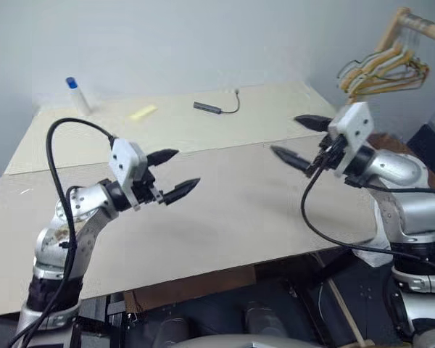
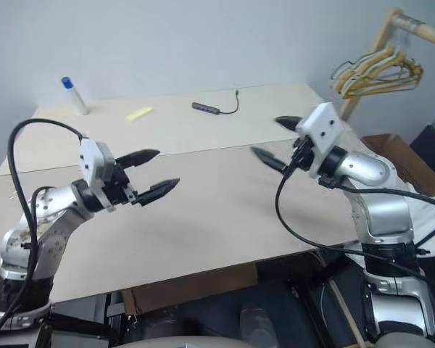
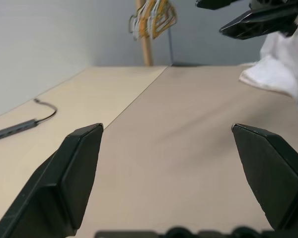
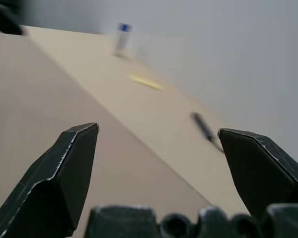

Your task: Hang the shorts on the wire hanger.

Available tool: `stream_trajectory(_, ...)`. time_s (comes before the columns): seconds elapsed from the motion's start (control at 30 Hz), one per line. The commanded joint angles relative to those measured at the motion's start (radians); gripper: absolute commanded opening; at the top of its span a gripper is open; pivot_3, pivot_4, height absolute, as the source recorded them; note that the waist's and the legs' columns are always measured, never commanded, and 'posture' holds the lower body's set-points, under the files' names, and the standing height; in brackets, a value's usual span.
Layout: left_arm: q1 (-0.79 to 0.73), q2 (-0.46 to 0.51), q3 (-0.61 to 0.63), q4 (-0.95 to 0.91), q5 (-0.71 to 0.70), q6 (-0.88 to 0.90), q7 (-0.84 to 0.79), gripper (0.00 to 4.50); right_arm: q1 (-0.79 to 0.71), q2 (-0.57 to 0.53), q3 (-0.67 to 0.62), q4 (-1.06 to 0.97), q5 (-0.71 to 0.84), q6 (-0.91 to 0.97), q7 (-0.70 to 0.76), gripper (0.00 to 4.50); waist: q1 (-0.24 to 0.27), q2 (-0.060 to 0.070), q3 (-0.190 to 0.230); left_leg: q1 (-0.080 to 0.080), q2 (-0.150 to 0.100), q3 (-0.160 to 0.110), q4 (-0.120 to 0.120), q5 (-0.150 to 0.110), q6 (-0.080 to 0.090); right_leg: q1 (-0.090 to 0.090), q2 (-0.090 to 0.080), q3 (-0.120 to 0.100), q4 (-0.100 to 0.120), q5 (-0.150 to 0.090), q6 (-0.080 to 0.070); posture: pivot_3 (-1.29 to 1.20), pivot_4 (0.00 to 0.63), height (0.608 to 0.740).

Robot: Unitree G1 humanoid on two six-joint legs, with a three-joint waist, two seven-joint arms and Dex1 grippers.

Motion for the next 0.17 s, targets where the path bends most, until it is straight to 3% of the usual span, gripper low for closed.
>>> stream_trajectory(0.03, 0.044, 0.014, 0.032, -0.079, 0.008, -0.022, 0.012, 4.50, -0.046, 0.007, 0.037, 0.060, -0.003, -0.027, 0.102, 4.48, 0.030, 0.000, 0.000, 0.000, 0.000, 0.000, 0.000, 0.000, 0.000, -0.001, 0.000, 0.000, 0.000, 0.000, 0.000, 0.10, 0.000, 0.740)
stream_trajectory(0.17, 0.079, 0.019, 0.039, -0.103, 0.013, -0.006, 0.039, 4.50, -0.071, 0.024, 0.044, 0.101, -0.022, -0.045, 0.126, 4.48, 0.068, 0.000, 0.000, -0.005, -0.001, 0.001, 0.000, 0.000, 0.000, -0.007, -0.002, -0.001, 0.001, 0.000, -0.001, 0.12, 0.000, 0.740)
